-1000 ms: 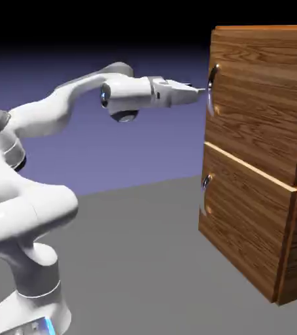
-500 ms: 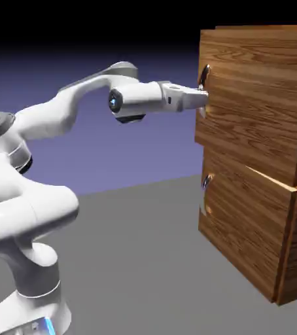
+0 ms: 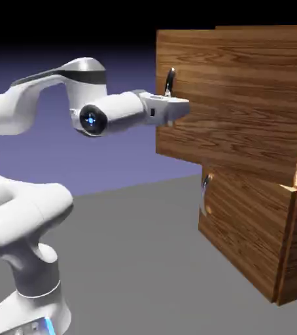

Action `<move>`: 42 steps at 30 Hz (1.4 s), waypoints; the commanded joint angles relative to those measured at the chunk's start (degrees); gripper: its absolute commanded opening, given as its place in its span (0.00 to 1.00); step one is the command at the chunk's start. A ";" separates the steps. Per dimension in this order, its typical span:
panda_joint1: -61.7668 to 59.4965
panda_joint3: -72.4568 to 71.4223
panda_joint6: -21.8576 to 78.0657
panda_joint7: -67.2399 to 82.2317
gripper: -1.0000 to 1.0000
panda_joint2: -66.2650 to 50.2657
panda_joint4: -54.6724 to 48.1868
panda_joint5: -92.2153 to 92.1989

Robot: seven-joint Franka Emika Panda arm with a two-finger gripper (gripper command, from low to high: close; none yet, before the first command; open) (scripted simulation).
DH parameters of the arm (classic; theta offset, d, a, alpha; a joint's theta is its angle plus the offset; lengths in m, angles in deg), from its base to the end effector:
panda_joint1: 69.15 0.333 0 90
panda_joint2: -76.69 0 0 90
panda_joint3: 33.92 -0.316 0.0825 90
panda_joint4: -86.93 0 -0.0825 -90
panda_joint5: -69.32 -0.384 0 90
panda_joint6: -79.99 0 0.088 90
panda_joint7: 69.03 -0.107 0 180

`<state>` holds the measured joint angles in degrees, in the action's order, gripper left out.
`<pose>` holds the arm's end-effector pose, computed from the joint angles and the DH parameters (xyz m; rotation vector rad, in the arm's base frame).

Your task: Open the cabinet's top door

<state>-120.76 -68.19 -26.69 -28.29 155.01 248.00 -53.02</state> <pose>0.3052 0.0294 0.5661 -1.7443 0.1955 -1.3715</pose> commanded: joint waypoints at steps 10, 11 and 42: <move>-2.91 20.77 22.59 9.10 0.00 -10.28 1.34 20.29; -3.35 22.84 25.00 10.32 0.00 -12.21 0.72 22.72; -0.66 48.79 74.90 39.05 0.00 -74.99 -50.36 63.78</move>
<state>-121.43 -19.41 48.26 10.80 80.02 197.65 10.80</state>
